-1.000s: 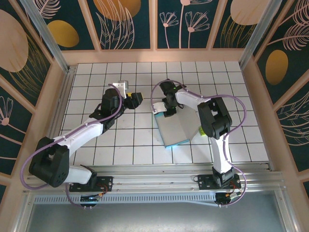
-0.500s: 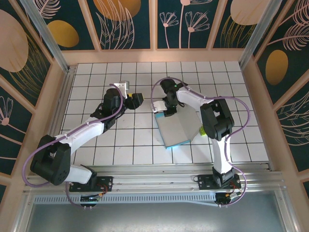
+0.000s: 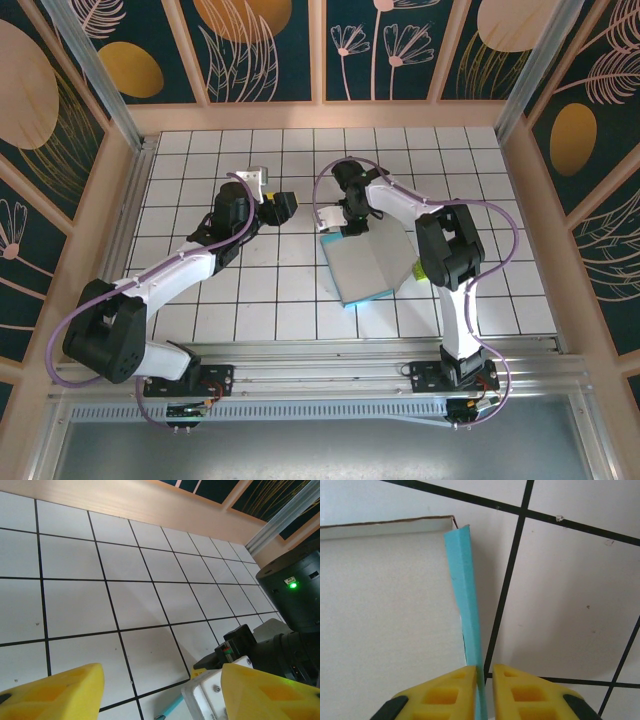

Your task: Fold the paper box

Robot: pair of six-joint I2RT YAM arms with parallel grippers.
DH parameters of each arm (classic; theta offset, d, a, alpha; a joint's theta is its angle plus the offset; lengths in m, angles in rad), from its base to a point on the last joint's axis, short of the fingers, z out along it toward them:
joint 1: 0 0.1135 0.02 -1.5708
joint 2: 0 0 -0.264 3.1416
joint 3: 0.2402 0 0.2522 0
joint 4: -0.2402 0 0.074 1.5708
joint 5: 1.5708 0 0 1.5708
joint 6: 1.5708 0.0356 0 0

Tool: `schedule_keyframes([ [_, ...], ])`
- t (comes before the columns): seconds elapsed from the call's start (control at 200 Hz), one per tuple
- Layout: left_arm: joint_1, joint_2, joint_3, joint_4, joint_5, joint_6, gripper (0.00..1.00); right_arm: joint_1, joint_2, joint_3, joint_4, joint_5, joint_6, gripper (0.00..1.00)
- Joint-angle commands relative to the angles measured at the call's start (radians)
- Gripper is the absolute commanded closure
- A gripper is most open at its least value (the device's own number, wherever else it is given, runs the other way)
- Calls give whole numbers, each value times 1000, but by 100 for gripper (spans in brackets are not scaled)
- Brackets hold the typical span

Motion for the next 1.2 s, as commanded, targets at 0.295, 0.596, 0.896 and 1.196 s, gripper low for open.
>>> schedule_keyframes([
  [0.295,-3,7,31,4,-7,-1,37,-5,60,-20,-9,-33,24,88],
  [0.596,-4,5,35,1,-8,1,37,5,83,-46,49,29,-18,92],
  [0.896,-3,-97,-52,29,-204,-57,38,66,115,36,154,219,-216,93],
  [1.196,0,-275,-150,10,-349,1,36,128,135,99,320,168,-335,70],
])
